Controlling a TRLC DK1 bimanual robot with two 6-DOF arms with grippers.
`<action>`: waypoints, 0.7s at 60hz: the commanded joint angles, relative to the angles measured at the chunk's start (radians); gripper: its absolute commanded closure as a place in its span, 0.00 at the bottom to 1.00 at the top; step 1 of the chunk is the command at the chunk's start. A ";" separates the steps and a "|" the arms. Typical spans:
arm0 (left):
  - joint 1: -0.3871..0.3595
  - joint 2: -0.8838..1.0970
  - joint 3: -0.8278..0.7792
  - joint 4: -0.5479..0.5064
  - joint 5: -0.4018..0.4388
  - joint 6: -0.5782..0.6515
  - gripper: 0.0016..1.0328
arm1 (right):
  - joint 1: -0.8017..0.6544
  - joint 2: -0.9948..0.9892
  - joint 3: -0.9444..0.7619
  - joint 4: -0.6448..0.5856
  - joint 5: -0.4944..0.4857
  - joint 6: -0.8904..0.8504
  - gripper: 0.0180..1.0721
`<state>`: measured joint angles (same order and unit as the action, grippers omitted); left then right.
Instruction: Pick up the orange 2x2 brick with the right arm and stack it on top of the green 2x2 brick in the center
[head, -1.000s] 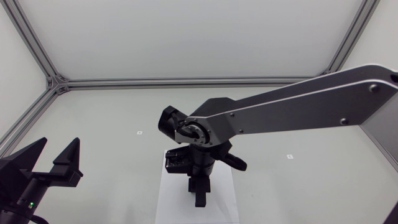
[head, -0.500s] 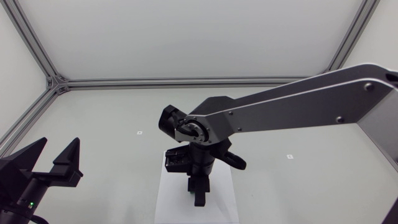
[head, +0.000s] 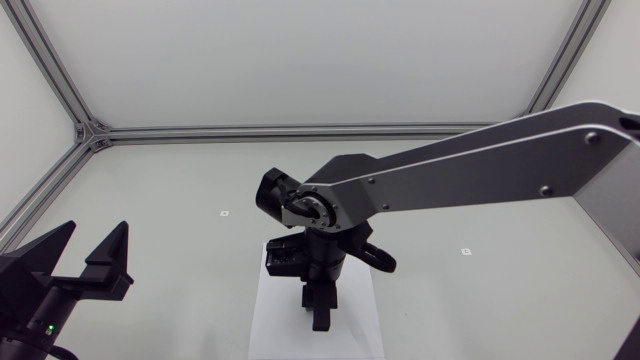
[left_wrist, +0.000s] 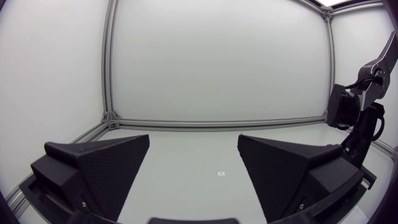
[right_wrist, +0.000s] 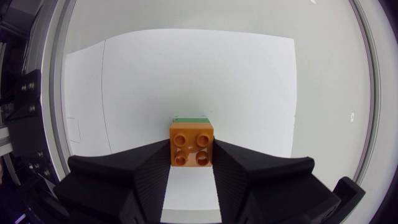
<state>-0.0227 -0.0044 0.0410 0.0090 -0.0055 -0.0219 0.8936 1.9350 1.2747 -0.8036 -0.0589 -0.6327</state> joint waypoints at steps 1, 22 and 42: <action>0.003 -0.008 -0.041 -0.014 0.004 0.013 0.04 | -0.004 0.055 -0.048 -0.012 -0.013 0.008 0.82; 0.003 -0.008 -0.041 -0.015 0.004 0.013 0.04 | -0.012 0.045 -0.046 -0.006 -0.009 0.008 0.82; 0.003 -0.008 -0.041 -0.014 0.004 0.013 0.04 | -0.012 0.025 -0.044 -0.006 -0.002 0.010 0.82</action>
<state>-0.0227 -0.0044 0.0410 0.0086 -0.0059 -0.0223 0.8883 1.9308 1.2747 -0.8032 -0.0593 -0.6323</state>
